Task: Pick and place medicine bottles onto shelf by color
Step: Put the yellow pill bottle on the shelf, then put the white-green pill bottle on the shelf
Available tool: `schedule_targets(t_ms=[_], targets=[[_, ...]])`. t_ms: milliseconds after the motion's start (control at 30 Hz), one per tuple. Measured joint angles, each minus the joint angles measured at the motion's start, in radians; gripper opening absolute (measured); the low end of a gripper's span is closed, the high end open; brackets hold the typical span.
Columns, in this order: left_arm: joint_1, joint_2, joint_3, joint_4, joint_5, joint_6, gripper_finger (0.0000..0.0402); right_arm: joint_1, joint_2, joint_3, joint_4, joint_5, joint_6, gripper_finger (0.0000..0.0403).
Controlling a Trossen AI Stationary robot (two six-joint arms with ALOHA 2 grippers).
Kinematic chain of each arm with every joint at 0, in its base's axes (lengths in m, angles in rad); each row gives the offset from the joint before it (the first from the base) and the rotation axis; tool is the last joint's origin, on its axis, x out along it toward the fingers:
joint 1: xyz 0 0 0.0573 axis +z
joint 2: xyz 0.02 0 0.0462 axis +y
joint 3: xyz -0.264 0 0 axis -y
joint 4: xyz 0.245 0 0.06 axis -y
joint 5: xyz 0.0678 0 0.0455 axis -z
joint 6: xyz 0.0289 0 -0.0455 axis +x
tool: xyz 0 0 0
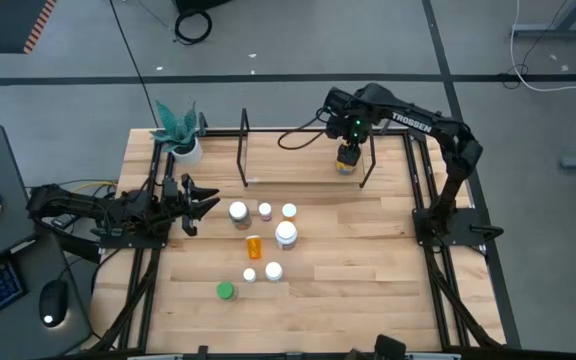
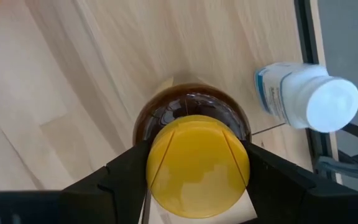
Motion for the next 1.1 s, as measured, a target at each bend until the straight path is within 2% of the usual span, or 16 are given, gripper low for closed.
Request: schedule_targets(t_ms=[333,467,1100], targets=[[0.000,0.000,0.000,0.000,0.000,0.003,0.0139,-0.016,-0.001,-0.005,0.006,0.005,0.009,0.0251],[0.000,0.000,0.000,0.000,0.000,0.003,0.0138,-0.015,0.000,-0.005,0.006,0.060,0.018,0.0265],[0.000,0.000,0.000,-0.001,0.000,-0.001,0.0143,0.015,0.004,0.090,-0.020,0.065,0.056,0.0324]])
